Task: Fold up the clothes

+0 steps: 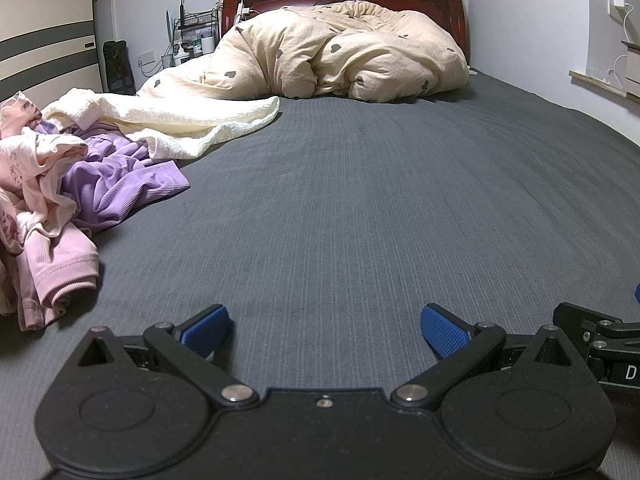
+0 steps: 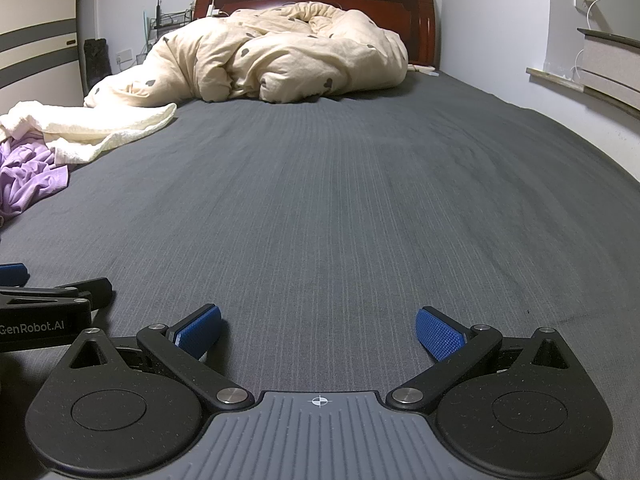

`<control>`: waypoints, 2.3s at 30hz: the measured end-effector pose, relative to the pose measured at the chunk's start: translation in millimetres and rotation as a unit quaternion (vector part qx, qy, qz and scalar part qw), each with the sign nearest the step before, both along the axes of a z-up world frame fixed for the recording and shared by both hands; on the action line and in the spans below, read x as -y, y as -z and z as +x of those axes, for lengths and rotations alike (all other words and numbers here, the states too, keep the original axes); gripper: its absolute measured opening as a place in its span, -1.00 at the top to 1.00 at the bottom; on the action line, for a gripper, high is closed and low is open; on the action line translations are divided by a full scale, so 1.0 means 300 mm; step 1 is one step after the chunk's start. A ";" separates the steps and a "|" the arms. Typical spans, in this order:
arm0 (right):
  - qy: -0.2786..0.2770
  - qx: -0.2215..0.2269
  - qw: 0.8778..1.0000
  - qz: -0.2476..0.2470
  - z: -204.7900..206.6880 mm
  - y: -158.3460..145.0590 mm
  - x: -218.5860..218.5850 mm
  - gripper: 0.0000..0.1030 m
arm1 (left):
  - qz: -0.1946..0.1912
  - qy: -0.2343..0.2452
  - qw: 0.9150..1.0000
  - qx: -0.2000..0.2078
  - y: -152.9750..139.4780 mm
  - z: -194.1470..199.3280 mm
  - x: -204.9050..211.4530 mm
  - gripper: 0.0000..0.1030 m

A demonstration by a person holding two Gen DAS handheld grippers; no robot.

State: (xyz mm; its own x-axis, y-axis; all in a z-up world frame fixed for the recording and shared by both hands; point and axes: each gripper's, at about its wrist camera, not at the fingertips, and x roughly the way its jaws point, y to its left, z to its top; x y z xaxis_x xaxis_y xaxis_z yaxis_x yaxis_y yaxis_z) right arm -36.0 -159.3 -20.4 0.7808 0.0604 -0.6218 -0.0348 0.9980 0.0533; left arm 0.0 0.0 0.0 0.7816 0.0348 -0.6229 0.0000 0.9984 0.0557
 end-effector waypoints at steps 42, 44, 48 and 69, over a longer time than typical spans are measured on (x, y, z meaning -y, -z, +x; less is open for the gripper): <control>0.000 0.001 1.000 0.000 -0.010 -0.003 0.006 -1.00 | 0.001 0.000 1.000 -0.001 -0.001 0.006 0.007 -1.00; 0.000 0.001 1.000 -0.001 -0.009 -0.003 0.003 -1.00 | 0.001 0.000 1.000 -0.001 -0.001 0.006 0.006 -1.00; 0.000 0.001 1.000 -0.002 -0.005 -0.004 0.001 -1.00 | 0.001 0.000 1.000 0.000 -0.001 0.006 0.007 -1.00; 0.000 0.000 1.000 -0.001 -0.005 -0.004 0.002 -1.00 | 0.000 0.000 1.000 -0.001 -0.002 0.005 0.007 -1.00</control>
